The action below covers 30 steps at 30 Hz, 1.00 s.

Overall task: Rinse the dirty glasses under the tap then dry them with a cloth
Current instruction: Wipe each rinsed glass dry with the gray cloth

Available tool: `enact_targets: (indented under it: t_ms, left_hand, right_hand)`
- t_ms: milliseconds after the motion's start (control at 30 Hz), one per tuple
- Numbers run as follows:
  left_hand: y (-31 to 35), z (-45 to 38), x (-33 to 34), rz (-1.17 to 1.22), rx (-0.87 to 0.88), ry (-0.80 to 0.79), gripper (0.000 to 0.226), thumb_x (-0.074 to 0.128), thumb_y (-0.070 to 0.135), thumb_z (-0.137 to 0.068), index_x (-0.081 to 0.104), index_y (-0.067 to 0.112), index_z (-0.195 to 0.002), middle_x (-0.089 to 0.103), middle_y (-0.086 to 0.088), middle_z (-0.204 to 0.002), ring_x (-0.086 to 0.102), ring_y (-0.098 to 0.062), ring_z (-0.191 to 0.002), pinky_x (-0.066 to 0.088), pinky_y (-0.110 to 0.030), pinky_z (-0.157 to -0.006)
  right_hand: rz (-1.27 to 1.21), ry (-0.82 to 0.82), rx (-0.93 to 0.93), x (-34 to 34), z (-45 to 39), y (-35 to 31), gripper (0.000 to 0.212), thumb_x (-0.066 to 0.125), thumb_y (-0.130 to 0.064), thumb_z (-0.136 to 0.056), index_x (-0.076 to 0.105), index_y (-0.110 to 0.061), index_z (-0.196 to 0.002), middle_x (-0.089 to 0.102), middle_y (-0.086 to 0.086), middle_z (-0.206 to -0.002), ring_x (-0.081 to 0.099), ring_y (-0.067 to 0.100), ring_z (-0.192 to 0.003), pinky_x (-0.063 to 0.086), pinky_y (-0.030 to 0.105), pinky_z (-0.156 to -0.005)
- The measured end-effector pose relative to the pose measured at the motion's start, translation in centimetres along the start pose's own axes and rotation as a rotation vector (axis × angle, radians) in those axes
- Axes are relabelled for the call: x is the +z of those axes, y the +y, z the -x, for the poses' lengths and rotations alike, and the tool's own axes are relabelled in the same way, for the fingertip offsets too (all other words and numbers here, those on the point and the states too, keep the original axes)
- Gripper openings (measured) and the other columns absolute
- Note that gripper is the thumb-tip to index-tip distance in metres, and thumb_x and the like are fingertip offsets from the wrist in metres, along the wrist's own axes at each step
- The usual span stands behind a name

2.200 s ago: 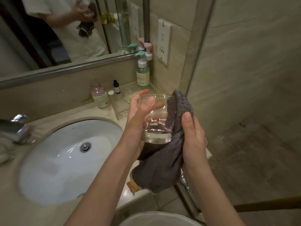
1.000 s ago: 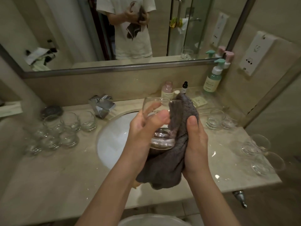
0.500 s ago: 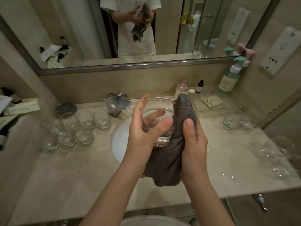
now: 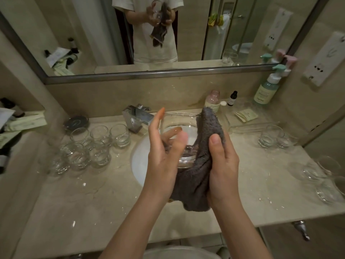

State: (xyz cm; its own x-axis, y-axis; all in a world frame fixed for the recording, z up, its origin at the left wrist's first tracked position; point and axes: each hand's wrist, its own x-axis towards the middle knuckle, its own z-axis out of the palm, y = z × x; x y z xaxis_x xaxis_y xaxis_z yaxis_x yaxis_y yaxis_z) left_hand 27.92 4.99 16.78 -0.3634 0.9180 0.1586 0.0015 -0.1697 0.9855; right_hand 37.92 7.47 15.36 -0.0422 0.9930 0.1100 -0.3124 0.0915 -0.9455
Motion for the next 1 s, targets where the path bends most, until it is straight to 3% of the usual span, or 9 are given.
enact_targets:
  t_ms: [133,233,300,433,600,700,800,867,1000]
  left_hand:
    - [-0.3,-0.5,-0.4,0.117,-0.049,-0.044,0.075,0.074,0.048,-0.060,0.040,0.054,-0.126,0.070,0.002,-0.109,0.068,-0.005,-0.102,0.055,-0.025,-0.080]
    - [-0.2,-0.7,-0.8,0.214,-0.140,-0.095,0.070,0.070,0.054,-0.064,0.042,0.052,-0.127,0.068,0.002,-0.124,0.066,-0.016,-0.111,0.050,-0.042,-0.098]
    - [-0.3,-0.8,-1.1,0.210,-0.146,-0.112,0.069,0.067,0.057,-0.065,0.040,0.051,-0.129,0.058,0.012,-0.137,0.063,-0.013,-0.117,0.045,-0.046,-0.105]
    - [-0.2,-0.7,-1.7,0.064,-0.102,-0.187,0.086,0.077,0.043,-0.061,0.028,0.054,-0.130,0.055,0.046,-0.107,0.061,0.012,-0.102,0.055,-0.024,-0.088]
    - [-0.6,-1.1,-2.8,-0.026,-0.096,-0.176,0.093,0.082,0.031,-0.060,0.028,0.060,-0.130,0.049,0.011,-0.122,0.068,-0.003,-0.094,0.060,-0.035,-0.081]
    - [-0.6,-1.5,-4.1,-0.064,-0.078,-0.178,0.096,0.085,0.038,-0.053,0.033,0.062,-0.131,0.048,0.008,-0.126,0.070,-0.017,-0.090,0.059,-0.030,-0.068]
    - [-0.6,-1.9,-5.7,-0.103,-0.086,-0.254,0.100,0.087,0.035,-0.052,0.038,0.053,-0.138,0.052,0.010,-0.129,0.070,-0.019,-0.089,0.055,-0.025,-0.060]
    - [-0.6,-1.9,-6.3,-0.076,-0.110,-0.296,0.094,0.088,0.030,-0.050,0.045,0.044,-0.132,0.061,0.010,-0.122,0.072,-0.023,-0.084,0.053,-0.025,-0.054]
    - [-0.1,-2.2,-7.3,-0.064,-0.093,-0.379,0.072,0.083,0.027,-0.050,0.053,0.031,-0.115,0.067,0.010,-0.117,0.072,-0.020,-0.072,0.055,-0.032,-0.051]
  right_hand:
    - [-0.034,0.022,0.007,0.6,0.2,0.2,0.053,0.057,-0.051,-0.080,0.065,-0.021,-0.122,0.071,0.005,-0.114,0.066,0.024,-0.110,0.051,0.042,-0.095]
    - [-0.071,0.027,0.055,0.8,0.0,0.3,0.033,0.064,-0.058,-0.076,0.074,-0.034,-0.099,0.074,0.004,-0.099,0.070,0.024,-0.095,0.054,0.040,-0.084]
    - [-0.085,0.017,0.062,0.8,-0.1,0.4,0.028,0.065,-0.055,-0.078,0.072,-0.036,-0.097,0.073,0.004,-0.101,0.069,0.025,-0.097,0.054,0.041,-0.085]
    - [-0.087,0.006,0.060,0.6,-0.2,0.8,0.044,0.072,-0.060,-0.071,0.066,-0.033,-0.105,0.070,0.003,-0.106,0.066,0.029,-0.102,0.054,0.046,-0.087]
    - [0.022,-0.123,0.035,-0.2,-0.5,1.1,0.044,0.077,-0.047,-0.067,0.064,-0.039,-0.109,0.069,0.000,-0.107,0.066,0.026,-0.104,0.054,0.042,-0.088]
    - [0.060,-0.110,0.033,-0.8,-1.0,0.7,0.032,0.074,-0.039,-0.074,0.067,-0.035,-0.105,0.071,-0.004,-0.098,0.069,0.017,-0.092,0.055,0.036,-0.080]
    - [0.077,-0.088,0.031,-1.8,-1.9,-0.3,0.027,0.074,-0.039,-0.073,0.071,-0.038,-0.100,0.072,-0.005,-0.095,0.067,0.020,-0.088,0.055,0.046,-0.081]
    - [0.127,-0.169,0.016,-2.4,-2.5,-1.1,0.033,0.075,-0.048,-0.069,0.071,-0.040,-0.101,0.072,-0.002,-0.099,0.066,0.024,-0.093,0.052,0.050,-0.086]
    - [0.277,-0.482,0.045,-2.9,-3.2,-2.4,0.039,0.075,-0.050,-0.071,0.072,-0.032,-0.106,0.073,0.003,-0.102,0.069,0.022,-0.097,0.053,0.039,-0.085]
